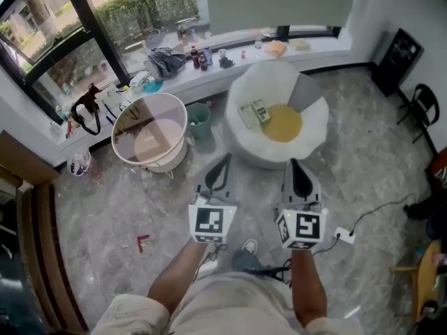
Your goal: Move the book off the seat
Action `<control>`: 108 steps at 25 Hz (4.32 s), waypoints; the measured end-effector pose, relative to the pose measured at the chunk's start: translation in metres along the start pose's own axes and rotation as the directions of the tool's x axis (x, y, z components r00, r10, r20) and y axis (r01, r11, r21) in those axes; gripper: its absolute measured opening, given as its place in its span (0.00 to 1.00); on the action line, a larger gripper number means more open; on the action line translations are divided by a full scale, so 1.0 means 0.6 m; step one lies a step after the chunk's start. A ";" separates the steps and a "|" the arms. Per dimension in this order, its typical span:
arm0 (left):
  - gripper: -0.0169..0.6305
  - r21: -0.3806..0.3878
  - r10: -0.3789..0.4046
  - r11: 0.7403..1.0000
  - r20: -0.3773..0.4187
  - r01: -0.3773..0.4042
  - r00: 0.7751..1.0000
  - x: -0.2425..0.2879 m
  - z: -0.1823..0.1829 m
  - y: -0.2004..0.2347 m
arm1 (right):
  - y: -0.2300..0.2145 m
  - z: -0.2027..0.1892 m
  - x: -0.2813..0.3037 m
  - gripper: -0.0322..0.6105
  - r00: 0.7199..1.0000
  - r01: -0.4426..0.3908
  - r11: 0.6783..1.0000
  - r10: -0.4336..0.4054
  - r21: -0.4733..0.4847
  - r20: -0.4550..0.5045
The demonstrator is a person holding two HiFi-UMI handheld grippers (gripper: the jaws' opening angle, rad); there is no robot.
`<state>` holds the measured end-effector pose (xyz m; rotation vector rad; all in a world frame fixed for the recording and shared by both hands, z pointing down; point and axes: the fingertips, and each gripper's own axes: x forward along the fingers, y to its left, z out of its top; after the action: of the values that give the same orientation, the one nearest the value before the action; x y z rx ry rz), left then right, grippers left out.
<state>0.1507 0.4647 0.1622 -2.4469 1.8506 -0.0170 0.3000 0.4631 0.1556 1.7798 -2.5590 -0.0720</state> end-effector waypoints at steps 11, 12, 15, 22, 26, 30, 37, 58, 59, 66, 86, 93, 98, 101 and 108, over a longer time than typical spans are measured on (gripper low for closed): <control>0.03 0.001 0.017 1.000 -0.032 -0.017 0.999 0.174 -0.017 -0.037 | -0.136 -0.026 0.125 0.05 0.999 -0.040 0.999 0.040 0.023 -0.008; 0.03 0.002 0.019 1.000 -0.036 -0.018 0.999 0.181 -0.019 -0.036 | -0.142 -0.028 0.132 0.05 0.999 -0.038 0.999 0.039 0.028 -0.012; 0.03 0.007 0.026 1.000 -0.037 -0.026 0.999 0.202 -0.022 -0.020 | -0.145 -0.037 0.157 0.05 0.999 -0.044 0.999 0.045 0.030 -0.021; 0.03 -0.020 0.017 1.000 -0.043 -0.018 0.999 0.264 -0.052 0.037 | -0.124 -0.058 0.239 0.05 0.998 -0.052 0.999 0.052 -0.002 -0.045; 0.03 -0.038 0.003 0.999 -0.048 -0.005 0.999 0.320 -0.066 0.087 | -0.111 -0.058 0.313 0.05 0.997 -0.040 0.999 0.039 -0.014 -0.066; 0.03 -0.048 -0.015 0.999 -0.050 0.012 0.999 0.376 -0.071 0.146 | -0.097 -0.056 0.396 0.05 0.997 -0.028 0.999 0.026 -0.026 -0.076; 0.03 -0.051 -0.045 0.998 -0.050 0.042 0.998 0.451 -0.080 0.229 | -0.066 -0.053 0.508 0.05 0.997 -0.018 0.999 0.015 -0.039 -0.076; 0.03 -0.041 -0.089 0.996 -0.175 0.083 0.981 0.770 -0.167 0.233 | -0.255 -0.135 0.766 0.05 0.992 0.027 0.999 -0.023 0.030 -0.125; 0.03 -0.041 -0.088 0.996 -0.182 0.082 0.979 0.791 -0.170 0.230 | -0.269 -0.140 0.780 0.05 0.991 0.023 0.999 -0.019 0.035 -0.130; 0.03 -0.027 -0.080 0.997 -0.269 0.075 0.960 0.903 -0.219 0.202 | -0.358 -0.193 0.853 0.05 0.986 -0.002 0.997 0.016 0.083 -0.169; 0.03 -0.106 -0.151 0.988 -0.527 0.111 0.836 1.047 -0.493 0.240 | -0.335 -0.390 1.006 0.05 0.940 -0.092 0.991 0.120 0.100 -0.321; 0.03 -0.196 -0.220 0.973 -0.648 0.119 0.729 1.086 -0.668 0.266 | -0.299 -0.520 1.073 0.05 0.909 -0.074 0.991 0.114 0.115 -0.400; 0.03 -0.256 -0.273 0.959 -0.713 0.122 0.646 1.104 -0.790 0.277 | -0.281 -0.597 1.125 0.05 0.898 -0.060 0.990 0.108 0.124 -0.426; 0.03 -0.283 -0.305 0.950 -0.746 0.132 0.592 1.112 -0.858 0.278 | -0.277 -0.645 1.142 0.05 0.884 -0.054 0.991 0.104 0.121 -0.455; 0.09 -0.342 -0.361 0.931 -0.796 0.131 0.486 1.130 -0.991 0.272 | -0.268 -0.734 1.160 0.05 0.859 -0.039 0.991 0.098 0.127 -0.502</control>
<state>0.1475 -0.2623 0.7202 -3.1858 1.7337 -1.3526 0.2281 -0.2562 0.5824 1.4756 -2.2648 0.4881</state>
